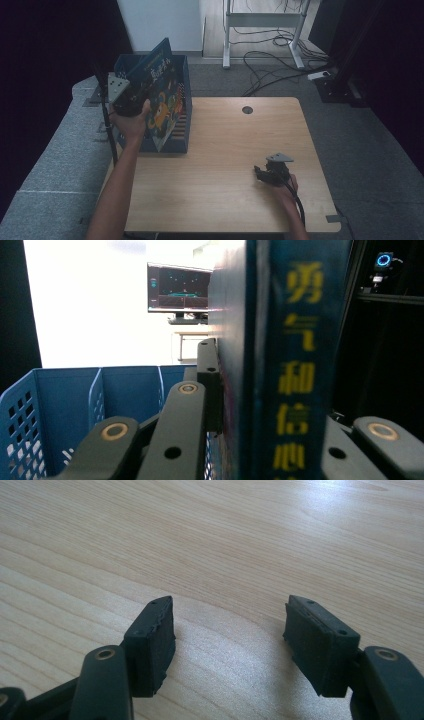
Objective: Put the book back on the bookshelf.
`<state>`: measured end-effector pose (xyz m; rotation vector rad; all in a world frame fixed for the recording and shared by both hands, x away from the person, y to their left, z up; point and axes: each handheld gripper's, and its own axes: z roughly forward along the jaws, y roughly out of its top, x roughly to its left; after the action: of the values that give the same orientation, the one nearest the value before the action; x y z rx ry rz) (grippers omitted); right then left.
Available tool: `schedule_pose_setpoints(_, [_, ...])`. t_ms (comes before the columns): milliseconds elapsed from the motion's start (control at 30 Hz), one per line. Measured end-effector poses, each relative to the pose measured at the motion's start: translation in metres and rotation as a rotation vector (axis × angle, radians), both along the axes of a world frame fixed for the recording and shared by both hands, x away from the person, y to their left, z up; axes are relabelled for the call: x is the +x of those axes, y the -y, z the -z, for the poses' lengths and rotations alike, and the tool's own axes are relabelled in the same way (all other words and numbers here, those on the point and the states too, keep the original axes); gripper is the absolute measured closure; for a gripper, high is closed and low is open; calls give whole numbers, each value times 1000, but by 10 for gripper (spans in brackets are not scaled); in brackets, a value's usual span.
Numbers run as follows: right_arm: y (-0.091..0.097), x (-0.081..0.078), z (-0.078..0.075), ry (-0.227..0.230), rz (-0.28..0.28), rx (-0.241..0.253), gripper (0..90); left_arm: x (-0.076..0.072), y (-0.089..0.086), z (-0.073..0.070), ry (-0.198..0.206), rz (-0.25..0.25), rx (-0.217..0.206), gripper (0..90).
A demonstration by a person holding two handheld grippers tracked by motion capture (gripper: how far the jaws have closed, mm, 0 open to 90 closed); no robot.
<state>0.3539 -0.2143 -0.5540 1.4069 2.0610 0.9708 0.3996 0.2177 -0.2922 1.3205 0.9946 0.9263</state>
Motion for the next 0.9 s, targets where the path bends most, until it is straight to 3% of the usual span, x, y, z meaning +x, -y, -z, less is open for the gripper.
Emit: schedule_pose_setpoints(900, [1,0,0,-1,3,-1,359,30,21,5,-10,-35,17,820])
